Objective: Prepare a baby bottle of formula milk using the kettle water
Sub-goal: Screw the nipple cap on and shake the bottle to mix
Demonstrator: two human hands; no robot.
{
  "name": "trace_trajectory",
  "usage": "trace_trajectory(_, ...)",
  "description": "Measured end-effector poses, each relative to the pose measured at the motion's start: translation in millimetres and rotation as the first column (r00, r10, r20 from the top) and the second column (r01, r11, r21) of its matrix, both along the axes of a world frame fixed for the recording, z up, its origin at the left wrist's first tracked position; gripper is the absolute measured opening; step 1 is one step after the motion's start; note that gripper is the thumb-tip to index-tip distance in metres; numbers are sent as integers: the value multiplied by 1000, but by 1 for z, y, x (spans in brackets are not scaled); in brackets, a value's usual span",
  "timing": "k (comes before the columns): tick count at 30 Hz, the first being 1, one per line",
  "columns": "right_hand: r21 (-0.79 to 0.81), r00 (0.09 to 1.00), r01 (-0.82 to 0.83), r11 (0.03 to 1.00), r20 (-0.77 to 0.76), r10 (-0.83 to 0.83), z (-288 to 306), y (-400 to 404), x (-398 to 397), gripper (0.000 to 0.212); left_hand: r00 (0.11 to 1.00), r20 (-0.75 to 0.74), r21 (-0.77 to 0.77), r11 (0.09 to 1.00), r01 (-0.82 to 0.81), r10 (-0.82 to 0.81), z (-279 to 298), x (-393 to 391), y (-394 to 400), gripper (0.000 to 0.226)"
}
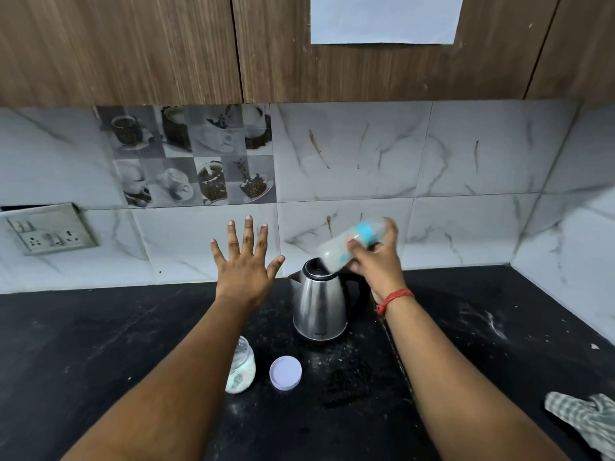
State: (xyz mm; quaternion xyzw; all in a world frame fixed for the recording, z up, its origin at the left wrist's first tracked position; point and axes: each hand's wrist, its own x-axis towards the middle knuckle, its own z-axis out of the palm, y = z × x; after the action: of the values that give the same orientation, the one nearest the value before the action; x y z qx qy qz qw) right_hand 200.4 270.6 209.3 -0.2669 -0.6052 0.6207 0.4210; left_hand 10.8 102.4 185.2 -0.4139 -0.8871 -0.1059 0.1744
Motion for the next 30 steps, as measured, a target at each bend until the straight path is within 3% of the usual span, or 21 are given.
trace_trajectory(7,49,992,-104,993,73,100,7,-1,-2,81,1000,-4,18,1000,7,-7,4,-2,2,79)
trace_trajectory(9,31,999,-31,999,12,31,8,2,-3,81,1000,-1,16,1000,1,-1,6,-4,2,79)
trace_trajectory(12,71,993,-93,993,73,88,9,-2,-5,82,1000,-14,30,1000,0,0,7,-7,2,79)
trace_trajectory(14,36,1000,9,999,6,-9,7,0,-7,80,1000,-9,27,1000,-1,1,8,-8,2,78)
trace_trajectory(17,55,997,-50,997,59,47,8,-4,-10,80,1000,-12,27,1000,2,-2,8,-8,3,78)
trace_trajectory(20,13,998,55,998,-17,-55,6,3,-13,75,1000,-2,24,1000,-1,1,8,-9,3,78)
trace_trajectory(23,42,995,-77,996,68,74,13,8,-13,70,1000,0,30,1000,-3,3,5,-11,2,77)
trace_trajectory(25,-20,999,-10,1000,-36,9,16,16,-10,70,1000,14,24,1000,-6,6,3,-12,1,76)
trace_trajectory(28,34,993,-109,993,47,107,19,15,-10,75,1000,12,26,1000,-4,4,2,-11,1,76)
trace_trajectory(30,19,1000,-17,1000,-13,17,15,17,-12,77,1000,16,27,1000,1,-2,4,-11,3,76)
